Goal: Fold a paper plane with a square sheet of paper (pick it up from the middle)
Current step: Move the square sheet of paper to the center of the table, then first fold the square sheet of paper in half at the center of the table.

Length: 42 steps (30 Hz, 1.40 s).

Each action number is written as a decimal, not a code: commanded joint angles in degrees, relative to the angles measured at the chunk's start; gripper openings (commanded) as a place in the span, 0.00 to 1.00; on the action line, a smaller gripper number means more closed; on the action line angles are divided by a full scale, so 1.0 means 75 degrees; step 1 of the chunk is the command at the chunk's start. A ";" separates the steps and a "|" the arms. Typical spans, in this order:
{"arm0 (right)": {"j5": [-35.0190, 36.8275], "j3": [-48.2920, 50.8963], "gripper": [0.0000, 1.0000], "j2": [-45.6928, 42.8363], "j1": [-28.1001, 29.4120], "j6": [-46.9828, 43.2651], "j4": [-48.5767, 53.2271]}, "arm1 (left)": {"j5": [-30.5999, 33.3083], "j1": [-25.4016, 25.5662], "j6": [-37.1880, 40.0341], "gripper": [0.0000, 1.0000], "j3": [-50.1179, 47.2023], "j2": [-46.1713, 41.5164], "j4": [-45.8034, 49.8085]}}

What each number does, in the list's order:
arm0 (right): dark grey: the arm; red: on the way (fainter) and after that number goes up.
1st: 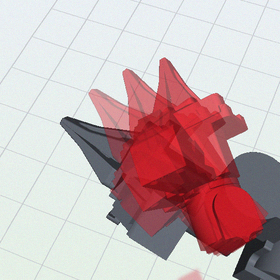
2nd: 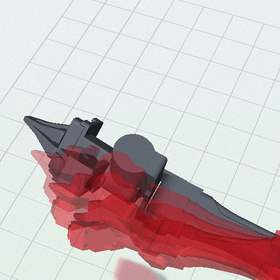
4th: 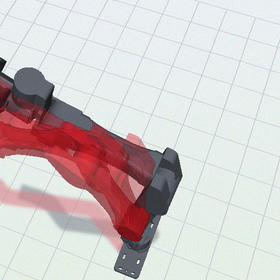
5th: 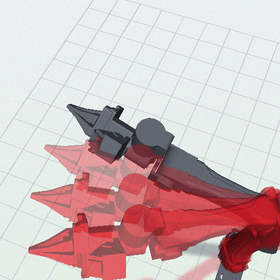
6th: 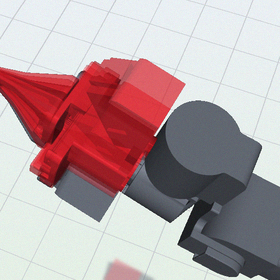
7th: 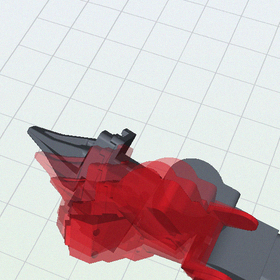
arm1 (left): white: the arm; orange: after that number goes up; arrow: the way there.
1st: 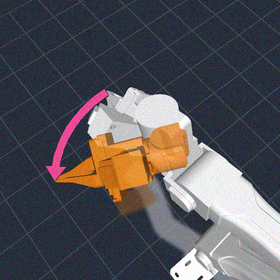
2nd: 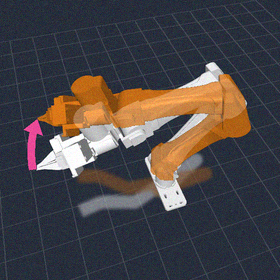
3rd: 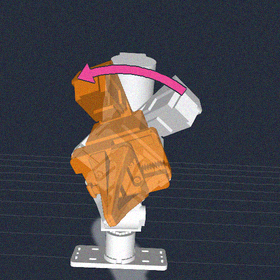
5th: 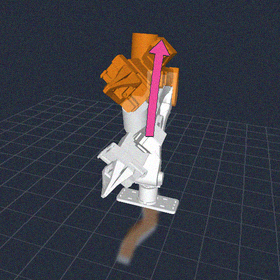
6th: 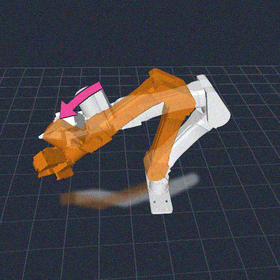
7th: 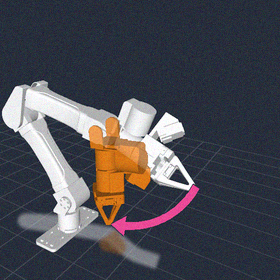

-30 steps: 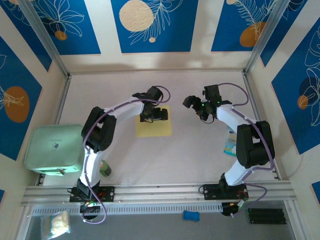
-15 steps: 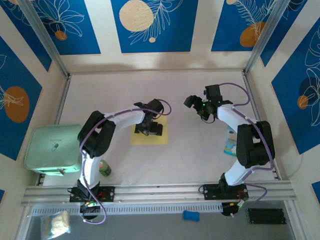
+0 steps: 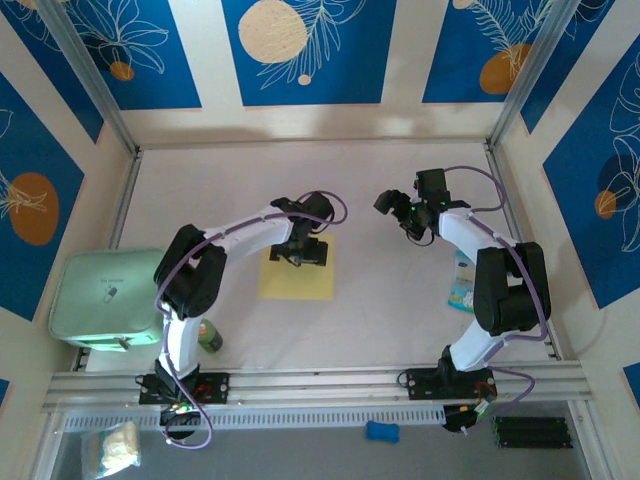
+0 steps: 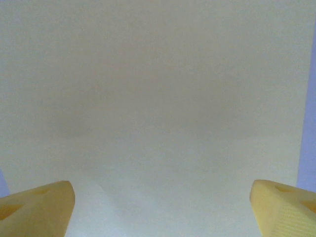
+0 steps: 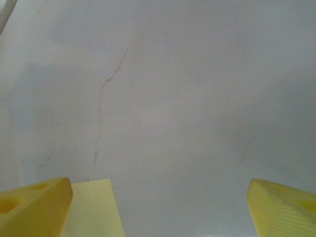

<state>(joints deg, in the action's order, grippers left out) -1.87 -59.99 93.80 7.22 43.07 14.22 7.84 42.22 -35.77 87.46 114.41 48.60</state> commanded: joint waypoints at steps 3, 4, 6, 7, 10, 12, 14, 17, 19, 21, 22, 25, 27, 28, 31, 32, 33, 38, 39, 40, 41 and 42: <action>0.0067 -0.0007 0.92 -0.0073 -0.0102 -0.0287 0.0196 | 0.0055 -0.0142 -0.0140 0.93 0.0396 0.0431 0.0372; 0.0073 -0.0006 0.92 -0.0073 -0.0117 -0.0315 0.0193 | 0.0021 -0.0155 -0.0159 0.93 0.0430 0.0506 0.0396; 0.0071 0.0016 0.92 -0.0073 -0.0110 -0.0338 0.0191 | -0.0070 -0.0175 -0.0182 0.93 0.0445 0.0595 0.0388; 0.0050 0.0026 0.92 -0.0065 -0.0111 -0.0337 0.0179 | -0.0098 -0.0185 -0.0219 0.93 0.0444 0.0647 0.0420; -0.0006 0.0035 0.92 -0.0038 -0.0119 -0.0329 0.0158 | -0.0131 -0.0219 -0.0257 0.92 0.0392 0.0725 0.0440; -0.0041 0.0041 0.92 -0.0015 -0.0113 -0.0328 0.0143 | -0.0123 -0.0249 -0.0247 0.90 0.0371 0.0763 0.0434; -0.0055 0.0037 0.92 0.0008 -0.0108 -0.0328 0.0162 | -0.0119 -0.0258 -0.0235 0.88 0.0368 0.0820 0.0434; -0.0067 0.0046 0.92 0.0016 -0.0119 -0.0323 0.0165 | -0.0142 -0.0268 -0.0196 0.87 0.0328 0.0904 0.0383; -0.0068 0.0064 0.92 0.0021 -0.0112 -0.0328 0.0167 | -0.0143 -0.0273 -0.0182 0.87 0.0263 0.0950 0.0333; -0.0080 0.0077 0.92 0.0030 -0.0116 -0.0308 0.0167 | -0.0182 -0.0294 -0.0172 0.87 0.0194 0.0996 0.0265; -0.0091 0.0076 0.92 0.0041 -0.0116 -0.0306 0.0167 | -0.0184 -0.0288 -0.0176 0.87 0.0163 0.1019 0.0244; -0.0102 0.0070 0.92 0.0056 -0.0108 -0.0280 0.0178 | -0.0223 -0.0294 -0.0170 0.86 0.0073 0.1081 0.0190; -0.0097 0.0065 0.92 0.0056 -0.0107 -0.0273 0.0192 | -0.0224 -0.0295 -0.0195 0.84 0.0001 0.1105 0.0159; -0.0098 0.0059 0.91 0.0056 -0.0100 -0.0276 0.0190 | -0.0224 -0.0293 -0.0200 0.83 -0.0044 0.1116 0.0146; -0.0072 0.0056 0.92 0.0056 -0.0106 -0.0270 0.0203 | -0.0248 -0.0291 -0.0217 0.81 -0.0150 0.1116 0.0075; -0.0069 0.0051 0.92 0.0056 -0.0100 -0.0266 0.0211 | -0.0259 -0.0287 -0.0213 0.80 -0.0171 0.1117 0.0062; -0.0079 0.0047 0.91 0.0065 -0.0100 -0.0264 0.0214 | -0.0257 -0.0287 -0.0220 0.79 -0.0187 0.1117 0.0048; -0.0079 0.0034 0.91 0.0056 -0.0086 -0.0261 0.0225 | -0.0271 -0.0288 -0.0209 0.78 -0.0277 0.1087 -0.0032; -0.0079 0.0033 0.92 0.0056 -0.0086 -0.0258 0.0236 | -0.0274 -0.0292 -0.0203 0.78 -0.0288 0.1081 -0.0045; -0.0079 0.0033 0.91 0.0056 -0.0089 -0.0258 0.0237 | -0.0271 -0.0293 -0.0203 0.77 -0.0303 0.1070 -0.0046; -0.0063 0.0040 0.91 0.0056 -0.0087 -0.0260 0.0237 | -0.0271 -0.0294 -0.0200 0.77 -0.0306 0.1052 -0.0057; -0.0068 0.0041 0.91 0.0056 -0.0089 -0.0258 0.0237 | -0.0271 -0.0292 -0.0201 0.77 -0.0320 0.1036 -0.0067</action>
<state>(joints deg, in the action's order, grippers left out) -1.72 -59.99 93.86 6.61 41.71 14.66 5.58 40.51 -37.19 87.83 120.05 47.09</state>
